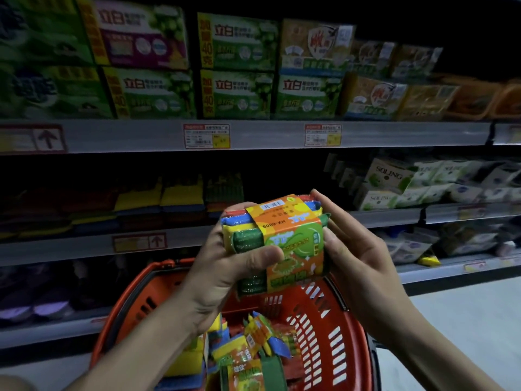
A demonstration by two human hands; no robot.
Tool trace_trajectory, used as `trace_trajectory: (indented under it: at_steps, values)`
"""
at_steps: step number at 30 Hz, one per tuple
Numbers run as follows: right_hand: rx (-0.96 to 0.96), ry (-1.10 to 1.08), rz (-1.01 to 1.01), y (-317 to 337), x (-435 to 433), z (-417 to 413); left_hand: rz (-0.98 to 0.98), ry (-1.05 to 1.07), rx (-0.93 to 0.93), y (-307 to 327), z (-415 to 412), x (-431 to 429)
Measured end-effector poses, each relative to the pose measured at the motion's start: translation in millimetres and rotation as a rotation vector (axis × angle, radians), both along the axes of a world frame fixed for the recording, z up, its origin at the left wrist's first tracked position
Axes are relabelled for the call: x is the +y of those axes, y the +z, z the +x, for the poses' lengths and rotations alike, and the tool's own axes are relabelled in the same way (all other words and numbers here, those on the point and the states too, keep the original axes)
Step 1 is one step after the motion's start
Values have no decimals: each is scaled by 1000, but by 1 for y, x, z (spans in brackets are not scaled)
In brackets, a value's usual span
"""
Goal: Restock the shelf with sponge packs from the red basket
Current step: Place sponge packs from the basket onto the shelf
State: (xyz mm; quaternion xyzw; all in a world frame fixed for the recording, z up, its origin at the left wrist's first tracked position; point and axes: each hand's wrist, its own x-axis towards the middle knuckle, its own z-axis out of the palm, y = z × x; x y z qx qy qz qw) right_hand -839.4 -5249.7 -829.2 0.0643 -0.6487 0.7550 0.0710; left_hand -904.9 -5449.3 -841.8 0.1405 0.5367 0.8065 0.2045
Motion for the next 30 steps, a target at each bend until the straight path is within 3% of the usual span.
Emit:
trace_trajectory:
  at_steps: [4, 7, 11, 16, 21, 25, 30]
  values:
    - [-25, -49, 1, 2, -2, -2, -63, 55, 7, -4, -1, 4]
    - [-102, -114, 12, 3, -1, -8, -98, 112, -114, -3, -1, 5]
    - [-226, -197, 17, 2, 5, -17, -175, -45, -184, 0, -7, 1]
    - [-267, -289, 17, -2, 8, -25, -310, -30, -175, -4, -11, -4]
    - [-394, -233, -301, -14, -2, -29, -162, 120, -248, -9, -9, 5]
    - [-423, -79, -394, -25, -17, -27, -69, 136, -261, -16, -3, 16]
    - [-371, -134, -459, -34, -22, -29, -35, 111, -276, -19, 5, 29]
